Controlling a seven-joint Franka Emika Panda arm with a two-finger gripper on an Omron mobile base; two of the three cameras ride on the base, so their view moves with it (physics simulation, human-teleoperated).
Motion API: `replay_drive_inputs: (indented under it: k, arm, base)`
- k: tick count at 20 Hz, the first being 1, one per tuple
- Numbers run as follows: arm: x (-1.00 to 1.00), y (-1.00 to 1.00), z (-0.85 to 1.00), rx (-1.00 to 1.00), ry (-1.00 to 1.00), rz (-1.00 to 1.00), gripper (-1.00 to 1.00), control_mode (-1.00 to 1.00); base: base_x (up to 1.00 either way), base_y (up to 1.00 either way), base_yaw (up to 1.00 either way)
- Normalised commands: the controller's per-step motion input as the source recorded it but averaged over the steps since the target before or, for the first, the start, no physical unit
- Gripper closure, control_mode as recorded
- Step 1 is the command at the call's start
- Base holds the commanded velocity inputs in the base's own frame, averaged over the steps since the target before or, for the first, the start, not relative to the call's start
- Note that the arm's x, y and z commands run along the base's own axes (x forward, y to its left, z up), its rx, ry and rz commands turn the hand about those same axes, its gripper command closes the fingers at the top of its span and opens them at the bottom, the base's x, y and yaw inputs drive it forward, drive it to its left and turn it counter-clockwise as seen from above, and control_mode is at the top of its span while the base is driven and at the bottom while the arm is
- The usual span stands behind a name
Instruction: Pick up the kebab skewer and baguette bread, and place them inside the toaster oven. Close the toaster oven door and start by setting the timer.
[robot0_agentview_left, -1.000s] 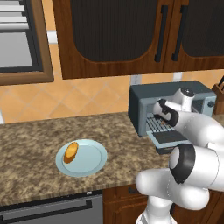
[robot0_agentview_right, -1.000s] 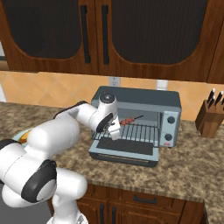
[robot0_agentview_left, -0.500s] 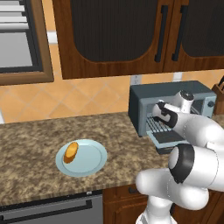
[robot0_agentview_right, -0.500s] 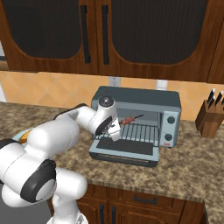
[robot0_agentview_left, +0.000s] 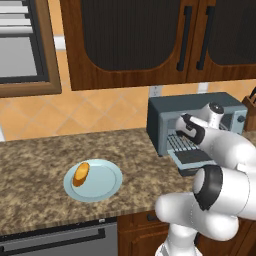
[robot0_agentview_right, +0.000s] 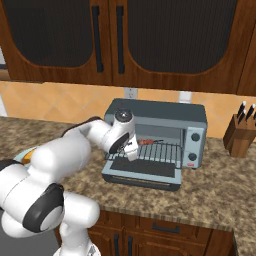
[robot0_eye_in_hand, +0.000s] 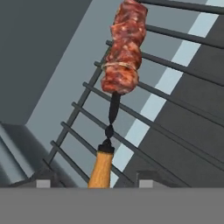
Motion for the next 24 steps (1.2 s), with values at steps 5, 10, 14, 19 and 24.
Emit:
replay_drive_inputs:
  k: [5,10,14,19,24]
  arm:
    - [-0.48,0.12,0.60,0.00,0.01,0.00,-1.00,-1.00]
    - [-0.72,0.50,0.50,-0.04,0.00,0.00,-1.00,-1.00]
    - [-0.71,1.00,0.13,-0.16,0.03,0.16,-1.00,-1.00]
    - [-0.33,1.00,0.01,-0.19,0.05,0.33,-1.00,-1.00]
    - [-0.01,1.00,0.00,-0.10,0.03,0.32,-1.00,-1.00]
  base:
    - [0.00,0.00,0.00]
    - [0.00,0.00,0.00]
    - [0.00,0.00,0.00]
    - [0.00,0.00,0.00]
    - [0.00,0.00,0.00]
